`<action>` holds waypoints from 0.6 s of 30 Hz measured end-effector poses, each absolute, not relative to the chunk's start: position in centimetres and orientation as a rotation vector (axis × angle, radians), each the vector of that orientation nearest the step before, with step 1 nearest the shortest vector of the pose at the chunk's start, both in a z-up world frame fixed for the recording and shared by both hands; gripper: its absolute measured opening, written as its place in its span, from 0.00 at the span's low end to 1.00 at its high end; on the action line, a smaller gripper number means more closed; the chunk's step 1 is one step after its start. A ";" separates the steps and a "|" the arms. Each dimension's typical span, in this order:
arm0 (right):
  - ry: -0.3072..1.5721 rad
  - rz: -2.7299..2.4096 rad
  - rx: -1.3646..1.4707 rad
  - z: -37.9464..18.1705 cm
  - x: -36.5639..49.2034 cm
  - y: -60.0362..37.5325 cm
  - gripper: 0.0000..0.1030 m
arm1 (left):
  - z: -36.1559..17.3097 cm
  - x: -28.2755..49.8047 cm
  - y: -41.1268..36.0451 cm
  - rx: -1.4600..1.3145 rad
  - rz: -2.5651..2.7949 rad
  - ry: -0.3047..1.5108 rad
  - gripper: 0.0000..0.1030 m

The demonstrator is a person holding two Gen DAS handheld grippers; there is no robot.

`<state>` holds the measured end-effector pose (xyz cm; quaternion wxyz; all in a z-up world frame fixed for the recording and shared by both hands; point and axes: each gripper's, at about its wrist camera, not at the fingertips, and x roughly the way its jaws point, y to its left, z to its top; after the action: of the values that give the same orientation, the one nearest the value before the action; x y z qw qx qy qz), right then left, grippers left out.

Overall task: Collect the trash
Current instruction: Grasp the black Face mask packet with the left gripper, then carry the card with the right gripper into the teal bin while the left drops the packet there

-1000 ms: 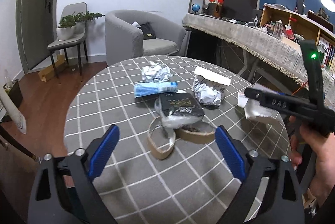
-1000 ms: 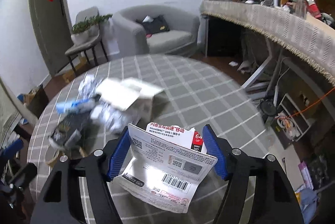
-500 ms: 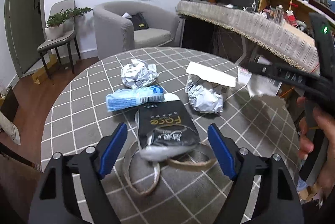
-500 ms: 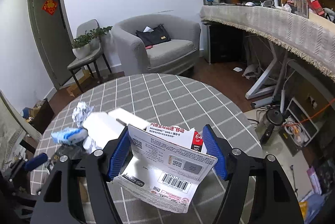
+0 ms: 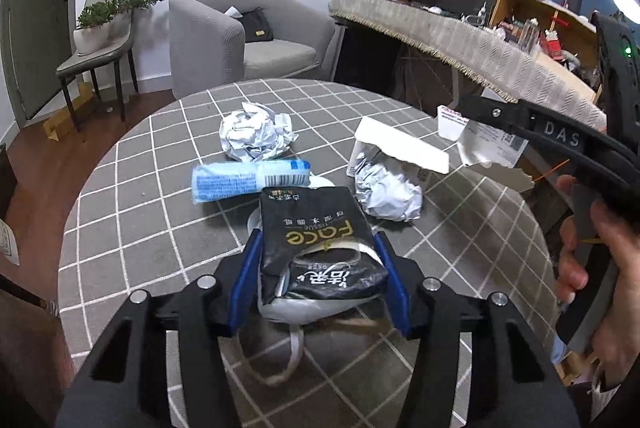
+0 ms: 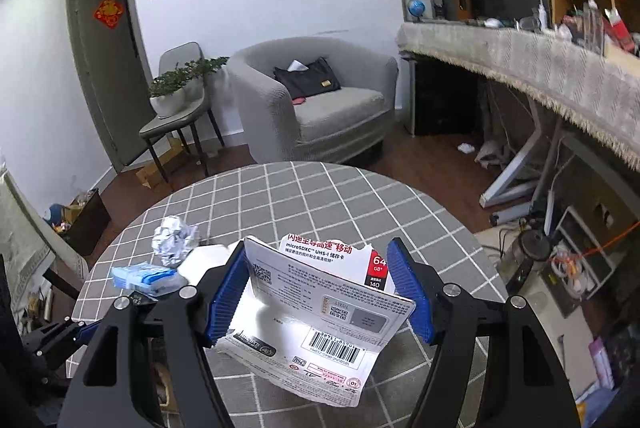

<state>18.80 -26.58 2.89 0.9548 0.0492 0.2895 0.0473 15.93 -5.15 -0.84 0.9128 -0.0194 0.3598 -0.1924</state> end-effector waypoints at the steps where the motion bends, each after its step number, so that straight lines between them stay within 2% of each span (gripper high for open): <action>1: 0.584 0.102 0.099 3.0 18.7 -26.4 0.69 | -0.6 15.7 -5.0 -0.038 -0.396 0.733 0.56; 18: 0.543 0.306 0.024 2.8 12.2 -17.7 0.69 | 1.3 8.2 2.0 -0.092 -0.249 0.623 0.56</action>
<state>12.15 -17.74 2.77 0.9518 0.0116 0.2670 0.1507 8.22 2.05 1.27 0.9432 -0.0453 0.3056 -0.1220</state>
